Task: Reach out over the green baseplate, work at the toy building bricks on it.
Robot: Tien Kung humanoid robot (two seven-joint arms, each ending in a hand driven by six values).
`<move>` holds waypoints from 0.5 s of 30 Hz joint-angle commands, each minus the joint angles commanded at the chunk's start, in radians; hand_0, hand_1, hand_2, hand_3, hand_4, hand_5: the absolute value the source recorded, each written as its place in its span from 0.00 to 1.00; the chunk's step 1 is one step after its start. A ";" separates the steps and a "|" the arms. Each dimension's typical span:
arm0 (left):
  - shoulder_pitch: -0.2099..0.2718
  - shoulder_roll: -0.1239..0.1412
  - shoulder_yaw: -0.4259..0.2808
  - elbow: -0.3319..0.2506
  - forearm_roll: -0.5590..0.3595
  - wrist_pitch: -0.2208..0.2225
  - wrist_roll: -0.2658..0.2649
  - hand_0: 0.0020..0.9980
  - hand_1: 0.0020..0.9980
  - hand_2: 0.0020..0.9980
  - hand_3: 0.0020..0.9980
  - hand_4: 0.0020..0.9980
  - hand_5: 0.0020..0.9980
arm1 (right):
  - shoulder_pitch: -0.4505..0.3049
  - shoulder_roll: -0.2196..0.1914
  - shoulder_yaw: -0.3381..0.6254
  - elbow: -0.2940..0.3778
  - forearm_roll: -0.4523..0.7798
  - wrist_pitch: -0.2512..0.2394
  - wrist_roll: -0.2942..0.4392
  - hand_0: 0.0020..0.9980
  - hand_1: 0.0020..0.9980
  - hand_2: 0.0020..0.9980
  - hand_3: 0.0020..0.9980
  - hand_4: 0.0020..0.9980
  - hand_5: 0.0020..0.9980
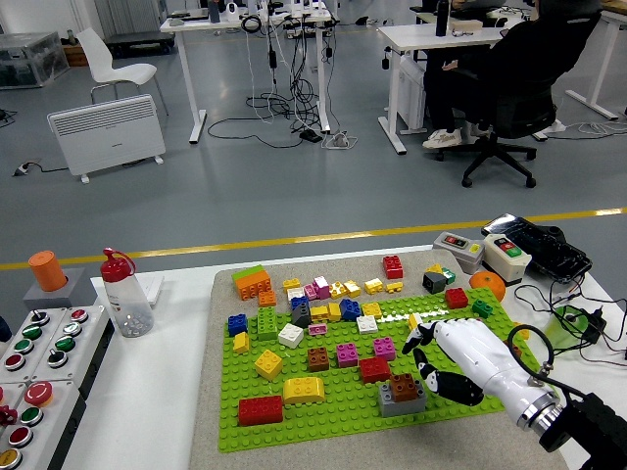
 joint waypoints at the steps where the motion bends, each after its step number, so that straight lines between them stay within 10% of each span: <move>1: -0.001 0.000 -0.001 0.000 0.001 0.000 0.000 0.65 0.68 0.67 0.57 0.28 1.00 | -0.019 0.013 0.023 0.007 0.039 -0.018 0.021 0.62 0.65 0.65 0.60 0.31 0.13; 2: -0.002 0.000 -0.001 0.000 0.002 0.001 -0.001 0.65 0.68 0.67 0.57 0.29 1.00 | -0.039 0.029 0.050 0.020 0.075 -0.029 0.045 0.76 0.76 0.80 0.76 0.37 0.19; 15: -0.003 -0.003 0.003 0.000 0.008 0.005 0.000 0.65 0.68 0.67 0.57 0.29 1.00 | -0.240 0.158 0.411 0.164 0.551 0.123 0.188 0.82 0.81 0.86 0.86 0.52 0.41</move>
